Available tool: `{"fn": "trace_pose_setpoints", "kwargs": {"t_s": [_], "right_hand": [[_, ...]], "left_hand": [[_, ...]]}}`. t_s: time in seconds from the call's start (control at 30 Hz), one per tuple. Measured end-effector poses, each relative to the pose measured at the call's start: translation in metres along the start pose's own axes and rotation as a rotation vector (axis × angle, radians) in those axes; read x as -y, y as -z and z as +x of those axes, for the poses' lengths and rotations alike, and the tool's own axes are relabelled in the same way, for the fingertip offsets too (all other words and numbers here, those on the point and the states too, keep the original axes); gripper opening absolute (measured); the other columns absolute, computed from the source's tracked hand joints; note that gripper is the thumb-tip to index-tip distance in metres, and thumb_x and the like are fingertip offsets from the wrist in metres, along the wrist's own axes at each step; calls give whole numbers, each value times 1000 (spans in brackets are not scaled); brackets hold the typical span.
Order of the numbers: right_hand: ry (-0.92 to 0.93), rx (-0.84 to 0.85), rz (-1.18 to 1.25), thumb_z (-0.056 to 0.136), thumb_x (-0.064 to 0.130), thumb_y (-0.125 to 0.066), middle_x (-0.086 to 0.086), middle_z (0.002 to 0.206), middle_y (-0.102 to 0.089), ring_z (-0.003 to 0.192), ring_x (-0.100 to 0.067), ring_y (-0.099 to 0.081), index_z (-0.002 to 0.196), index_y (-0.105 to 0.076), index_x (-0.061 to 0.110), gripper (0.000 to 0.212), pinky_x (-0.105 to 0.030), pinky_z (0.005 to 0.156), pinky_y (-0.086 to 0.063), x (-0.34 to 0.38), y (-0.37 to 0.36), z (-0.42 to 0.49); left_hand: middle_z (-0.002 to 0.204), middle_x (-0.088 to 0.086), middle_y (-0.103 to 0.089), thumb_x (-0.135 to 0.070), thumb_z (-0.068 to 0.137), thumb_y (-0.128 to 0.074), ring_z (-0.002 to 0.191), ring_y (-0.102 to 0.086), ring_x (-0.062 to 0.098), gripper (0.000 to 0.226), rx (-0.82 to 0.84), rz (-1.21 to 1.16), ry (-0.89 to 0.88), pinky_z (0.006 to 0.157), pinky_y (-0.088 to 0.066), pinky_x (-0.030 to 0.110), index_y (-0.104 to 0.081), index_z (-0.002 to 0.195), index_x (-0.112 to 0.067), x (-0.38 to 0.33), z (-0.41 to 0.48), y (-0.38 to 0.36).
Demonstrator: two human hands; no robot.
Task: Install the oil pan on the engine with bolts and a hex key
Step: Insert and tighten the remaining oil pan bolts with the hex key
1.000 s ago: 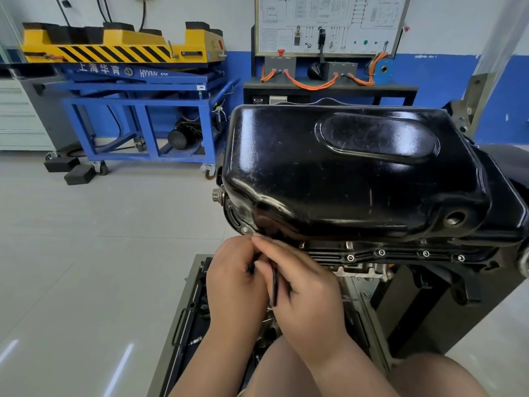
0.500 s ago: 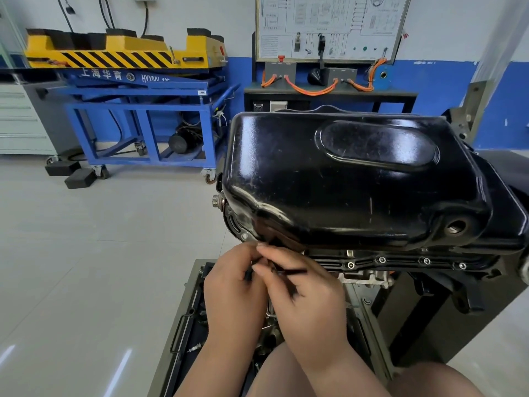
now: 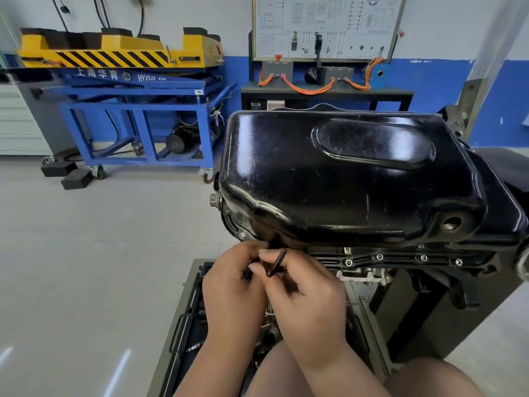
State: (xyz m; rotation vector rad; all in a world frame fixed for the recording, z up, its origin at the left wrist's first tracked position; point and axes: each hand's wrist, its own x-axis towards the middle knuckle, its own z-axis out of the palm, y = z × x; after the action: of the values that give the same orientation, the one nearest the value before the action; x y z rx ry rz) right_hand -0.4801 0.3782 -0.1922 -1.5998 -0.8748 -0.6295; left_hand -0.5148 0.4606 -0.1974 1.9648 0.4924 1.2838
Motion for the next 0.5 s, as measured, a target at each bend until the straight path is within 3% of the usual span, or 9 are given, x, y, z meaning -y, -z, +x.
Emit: {"fn": "trace_pose_setpoints", "kwargs": {"t_s": [0.13,0.23,0.4,0.5], "right_hand": [[88,85,8,85,14,-63,7,103,-71,98,0,-64,105,-72,14,21,-19,82,-53,3,5,-1],[109,52,-26,86,15,-61,7,97,-73,92,0,-66,102,-74,14,20,-16,78,-53,5,3,2],[63,-33,33,67,-8,-72,15,91,-70,88,3,-66,94,-76,13,34,-17,74,-55,-1,0,2],[42,-33,24,74,4,-74,10,91,-72,86,1,-66,96,-75,14,24,-18,74,-55,-1,-1,2]], "left_hand": [[80,-32,-61,-1,61,-55,81,-56,-14,37,61,30,-122,67,-36,-1,-66,80,-31,0,2,3],[83,-24,-62,-1,65,-57,82,-56,-12,29,86,21,-125,67,-36,0,-69,76,-25,0,1,3],[83,-24,-63,-16,63,-55,76,-57,-10,31,53,-16,29,65,-38,1,-56,74,-45,1,0,4],[82,-22,-61,-19,67,-52,72,-55,-9,23,45,11,-26,63,-36,1,-53,70,-43,0,1,4]]}}
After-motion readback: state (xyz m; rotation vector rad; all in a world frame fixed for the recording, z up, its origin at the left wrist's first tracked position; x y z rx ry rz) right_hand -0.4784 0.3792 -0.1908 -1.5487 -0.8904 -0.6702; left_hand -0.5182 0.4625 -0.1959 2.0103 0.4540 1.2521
